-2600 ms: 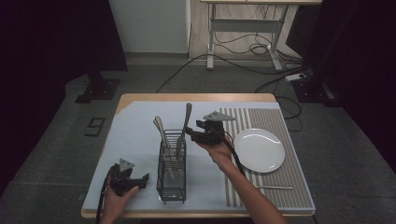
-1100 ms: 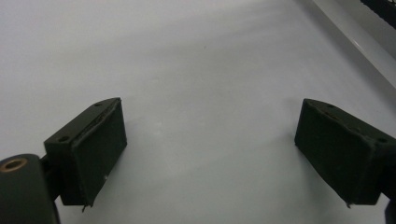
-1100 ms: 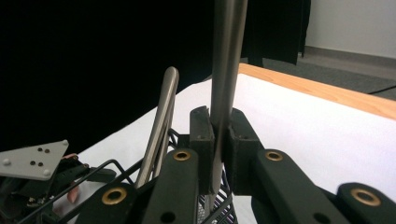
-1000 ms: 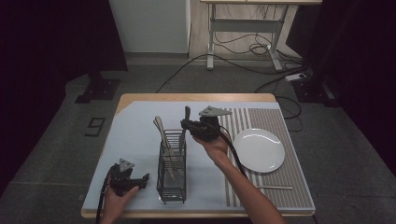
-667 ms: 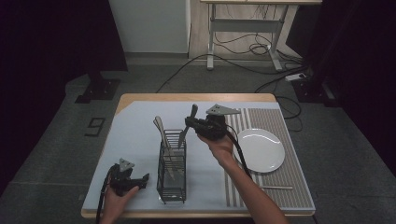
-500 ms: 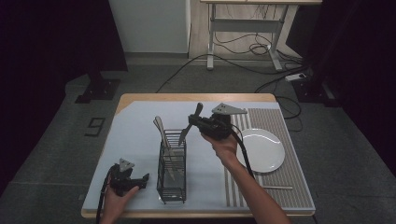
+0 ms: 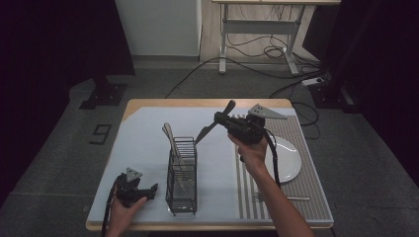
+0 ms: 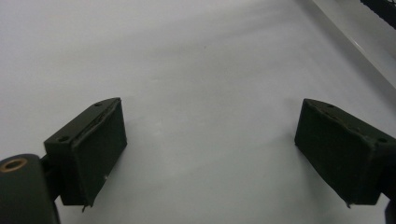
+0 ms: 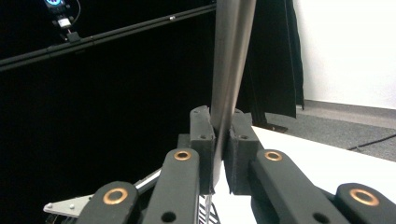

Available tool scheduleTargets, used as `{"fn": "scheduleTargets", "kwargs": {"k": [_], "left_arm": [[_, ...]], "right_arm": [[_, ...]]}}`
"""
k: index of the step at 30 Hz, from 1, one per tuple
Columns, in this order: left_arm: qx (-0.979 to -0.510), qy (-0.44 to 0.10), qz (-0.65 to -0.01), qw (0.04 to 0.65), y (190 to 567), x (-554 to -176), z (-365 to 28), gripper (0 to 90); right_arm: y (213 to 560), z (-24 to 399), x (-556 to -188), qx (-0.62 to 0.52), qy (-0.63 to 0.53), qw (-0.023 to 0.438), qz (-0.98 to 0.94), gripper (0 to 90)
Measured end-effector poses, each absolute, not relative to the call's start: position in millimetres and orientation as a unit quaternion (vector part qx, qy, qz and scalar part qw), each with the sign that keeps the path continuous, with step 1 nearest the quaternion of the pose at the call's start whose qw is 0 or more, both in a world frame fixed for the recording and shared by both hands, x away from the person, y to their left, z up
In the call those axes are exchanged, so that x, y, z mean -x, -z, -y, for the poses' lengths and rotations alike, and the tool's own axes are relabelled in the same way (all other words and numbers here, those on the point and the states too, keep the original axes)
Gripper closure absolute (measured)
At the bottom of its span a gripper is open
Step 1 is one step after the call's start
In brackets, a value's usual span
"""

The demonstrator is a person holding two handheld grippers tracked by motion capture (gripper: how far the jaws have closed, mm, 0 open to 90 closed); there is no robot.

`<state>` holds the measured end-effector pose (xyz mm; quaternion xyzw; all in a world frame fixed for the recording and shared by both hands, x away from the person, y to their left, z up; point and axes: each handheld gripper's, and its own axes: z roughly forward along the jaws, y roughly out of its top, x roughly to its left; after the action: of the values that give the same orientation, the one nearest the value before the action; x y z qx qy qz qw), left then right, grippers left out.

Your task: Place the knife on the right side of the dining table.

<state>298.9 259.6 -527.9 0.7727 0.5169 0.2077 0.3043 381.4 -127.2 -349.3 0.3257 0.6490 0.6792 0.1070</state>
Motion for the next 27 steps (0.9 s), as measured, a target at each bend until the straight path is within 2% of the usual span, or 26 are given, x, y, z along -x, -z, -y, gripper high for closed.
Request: {"fn": "scheduleTargets", "kwargs": {"k": [2, 4, 27], "left_arm": [[-0.773, -0.208, -0.517, 0.304, 528, -299, -260, 8.6], [-0.773, -0.207, -0.517, 0.304, 528, -299, -260, 8.6], [-0.773, -0.207, -0.517, 0.304, 528, -299, -260, 8.6]], "right_arm": [[349, 129, -381, -0.327, -0.681, 0.109, -0.646, 83.6], [348, 134, -379, -0.329, -0.67, 0.131, -0.653, 83.6], [373, 148, -395, -0.37, -0.635, 0.151, -0.661, 83.6]]}}
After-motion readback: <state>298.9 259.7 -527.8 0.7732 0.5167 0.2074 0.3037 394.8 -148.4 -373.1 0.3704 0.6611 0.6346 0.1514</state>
